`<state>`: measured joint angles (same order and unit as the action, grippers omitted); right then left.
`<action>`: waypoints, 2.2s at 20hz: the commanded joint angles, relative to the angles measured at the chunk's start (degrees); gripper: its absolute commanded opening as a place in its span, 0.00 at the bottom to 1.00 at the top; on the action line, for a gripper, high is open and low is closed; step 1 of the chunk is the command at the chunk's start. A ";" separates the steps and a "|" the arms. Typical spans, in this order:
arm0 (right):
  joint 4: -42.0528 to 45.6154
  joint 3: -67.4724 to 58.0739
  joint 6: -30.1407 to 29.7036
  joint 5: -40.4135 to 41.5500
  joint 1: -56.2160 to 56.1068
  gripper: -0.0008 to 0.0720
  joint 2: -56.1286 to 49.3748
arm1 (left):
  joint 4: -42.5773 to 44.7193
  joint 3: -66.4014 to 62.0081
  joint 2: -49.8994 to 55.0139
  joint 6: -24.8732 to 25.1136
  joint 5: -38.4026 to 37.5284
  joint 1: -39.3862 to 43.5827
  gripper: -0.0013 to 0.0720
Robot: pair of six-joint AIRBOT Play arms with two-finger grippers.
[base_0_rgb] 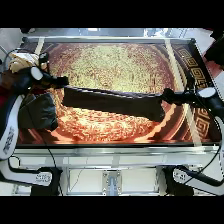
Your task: Fold the shirts.
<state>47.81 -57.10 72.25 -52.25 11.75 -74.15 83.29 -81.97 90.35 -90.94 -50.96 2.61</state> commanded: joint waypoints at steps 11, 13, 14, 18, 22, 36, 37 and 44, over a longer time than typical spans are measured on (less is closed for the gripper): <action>7.45 -8.74 3.82 9.33 -3.28 0.08 -15.52 | 18.08 -9.99 11.91 -7.89 4.42 4.55 0.70; 8.07 -9.73 3.76 5.81 -2.78 0.60 -14.36 | 18.32 -9.99 9.44 -7.87 2.62 4.50 0.70; 9.79 -10.99 3.78 3.52 -2.23 0.61 -13.29 | 18.49 -9.99 7.72 -7.85 1.99 4.35 0.70; 19.76 -18.16 4.13 -6.86 3.76 0.61 -5.09 | 18.47 -9.99 -0.20 -7.67 2.60 4.61 0.70; 19.17 -17.81 7.72 -16.72 14.69 0.66 -2.47 | 15.76 -10.08 -2.64 -0.11 1.36 7.78 0.71; -10.58 -14.10 -10.49 -20.13 18.14 0.95 -31.45 | -10.95 -33.48 16.02 11.04 -13.09 19.98 0.72; -11.32 -14.16 -10.73 -19.71 17.35 0.95 -32.33 | -10.93 -33.48 16.04 11.04 -13.49 19.96 0.72; -14.97 -14.58 -11.85 -19.21 10.88 0.94 -33.86 | -10.95 -33.48 16.04 11.02 -13.66 19.91 0.72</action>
<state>33.12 -71.66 60.97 -72.66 25.12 -107.33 72.77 -115.28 106.21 -80.01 -64.29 22.46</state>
